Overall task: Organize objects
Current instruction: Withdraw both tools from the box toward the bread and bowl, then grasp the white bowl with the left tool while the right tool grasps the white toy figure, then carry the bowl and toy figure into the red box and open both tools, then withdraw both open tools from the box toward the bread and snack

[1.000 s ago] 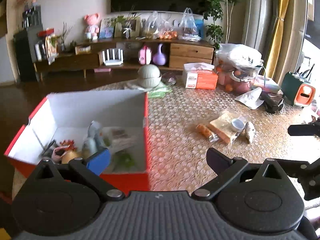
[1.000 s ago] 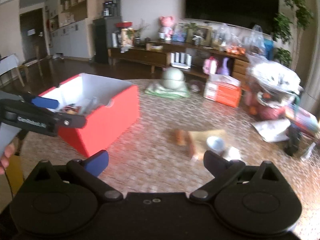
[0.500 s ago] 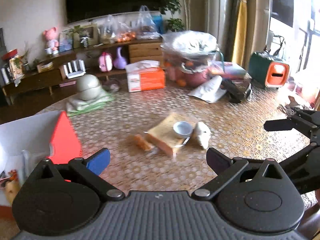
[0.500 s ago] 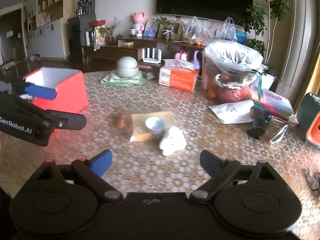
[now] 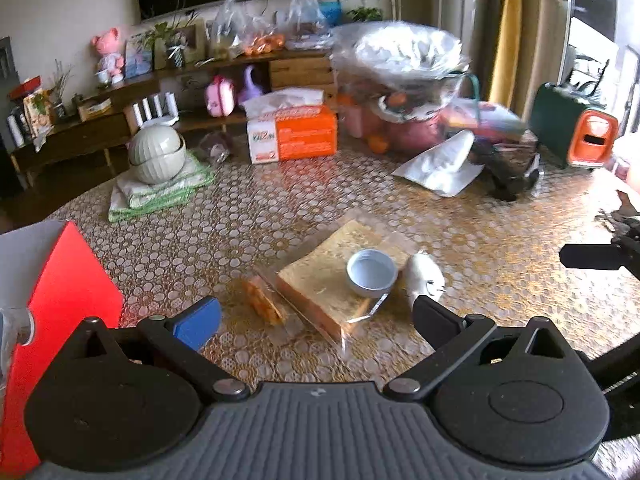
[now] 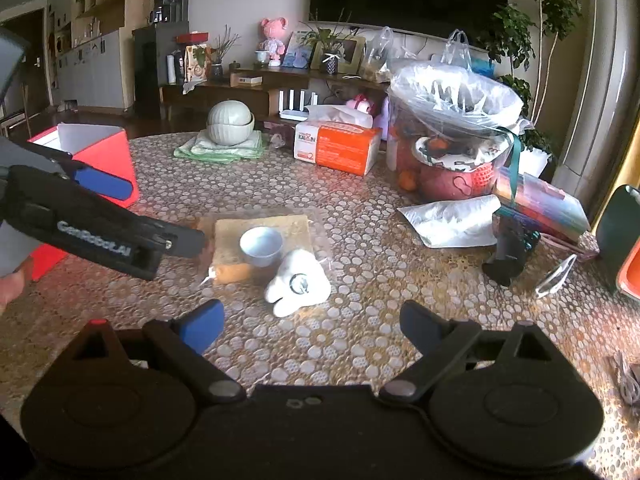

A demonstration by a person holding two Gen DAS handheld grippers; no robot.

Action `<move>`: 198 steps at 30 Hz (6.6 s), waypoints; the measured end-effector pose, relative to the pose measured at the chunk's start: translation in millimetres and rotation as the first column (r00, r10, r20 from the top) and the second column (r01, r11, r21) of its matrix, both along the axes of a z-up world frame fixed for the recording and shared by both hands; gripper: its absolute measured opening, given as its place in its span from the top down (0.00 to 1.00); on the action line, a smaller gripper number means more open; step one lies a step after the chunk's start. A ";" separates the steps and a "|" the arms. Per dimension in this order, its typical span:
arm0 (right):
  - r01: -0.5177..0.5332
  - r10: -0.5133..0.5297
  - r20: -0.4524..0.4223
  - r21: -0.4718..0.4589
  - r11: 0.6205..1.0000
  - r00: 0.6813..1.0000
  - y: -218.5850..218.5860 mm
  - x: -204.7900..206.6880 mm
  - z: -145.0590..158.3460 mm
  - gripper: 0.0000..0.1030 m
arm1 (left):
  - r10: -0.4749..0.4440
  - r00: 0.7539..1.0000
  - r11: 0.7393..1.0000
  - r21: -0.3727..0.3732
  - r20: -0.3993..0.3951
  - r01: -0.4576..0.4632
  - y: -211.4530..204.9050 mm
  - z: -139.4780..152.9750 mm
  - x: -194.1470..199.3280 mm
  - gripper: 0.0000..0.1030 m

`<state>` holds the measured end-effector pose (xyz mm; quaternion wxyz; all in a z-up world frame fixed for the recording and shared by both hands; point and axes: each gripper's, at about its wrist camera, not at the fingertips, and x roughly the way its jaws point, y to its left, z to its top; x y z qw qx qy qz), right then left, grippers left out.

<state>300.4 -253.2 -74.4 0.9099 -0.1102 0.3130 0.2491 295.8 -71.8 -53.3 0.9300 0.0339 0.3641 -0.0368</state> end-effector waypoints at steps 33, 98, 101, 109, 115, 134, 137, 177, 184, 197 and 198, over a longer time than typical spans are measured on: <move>-0.112 0.111 -0.050 -0.013 0.994 0.993 31.2 62.2 -53.6 0.50 | -0.125 0.992 0.991 -0.044 -0.009 0.125 -17.1 -50.5 62.3 0.44; -0.238 0.242 -0.025 0.091 0.967 0.970 190.0 -119.3 103.0 0.70 | -0.010 0.996 0.998 -0.055 0.087 0.015 190.0 84.9 -160.0 0.62; -0.260 0.262 -0.013 0.085 0.962 0.965 208.8 -120.3 106.8 0.70 | 0.009 0.996 0.999 -0.036 0.092 -0.005 208.6 89.5 -164.7 0.62; -0.291 0.291 0.001 0.064 0.955 0.957 256.9 -111.6 108.6 0.70 | 0.059 0.994 0.998 0.007 0.094 -0.060 253.7 98.1 -166.9 0.62; -0.292 0.293 -0.005 0.050 0.955 0.956 284.6 -96.1 102.0 0.70 | 0.097 0.992 0.994 0.048 0.086 -0.102 281.7 92.9 -157.2 0.62; -0.293 0.290 -0.116 -0.014 0.956 0.950 357.2 -56.2 46.9 0.70 | 0.208 0.978 0.973 0.106 -0.021 -0.205 350.1 30.6 -84.0 0.62; -0.302 0.297 -0.127 -0.023 0.953 0.947 366.6 -54.5 40.0 0.70 | 0.216 0.975 0.972 0.108 -0.042 -0.211 353.3 19.9 -76.9 0.62; -0.319 0.322 -0.114 0.040 0.947 0.940 338.7 -72.3 63.2 0.43 | 0.223 0.974 0.973 0.075 -0.049 -0.219 325.2 28.8 -90.0 0.36; -0.313 0.319 -0.086 0.083 0.946 0.944 307.9 -83.5 85.6 0.38 | 0.207 0.978 0.977 0.057 -0.009 -0.207 306.6 52.5 -108.8 0.36; -0.261 0.266 -0.046 0.104 0.960 0.963 253.1 -101.8 105.0 0.19 | 0.165 0.986 0.985 0.039 0.038 -0.166 256.2 76.2 -136.3 0.29; -0.256 0.262 -0.046 0.107 0.961 0.964 247.7 -102.2 105.8 0.19 | 0.161 0.986 0.986 0.035 0.041 -0.163 251.8 77.2 -137.6 0.28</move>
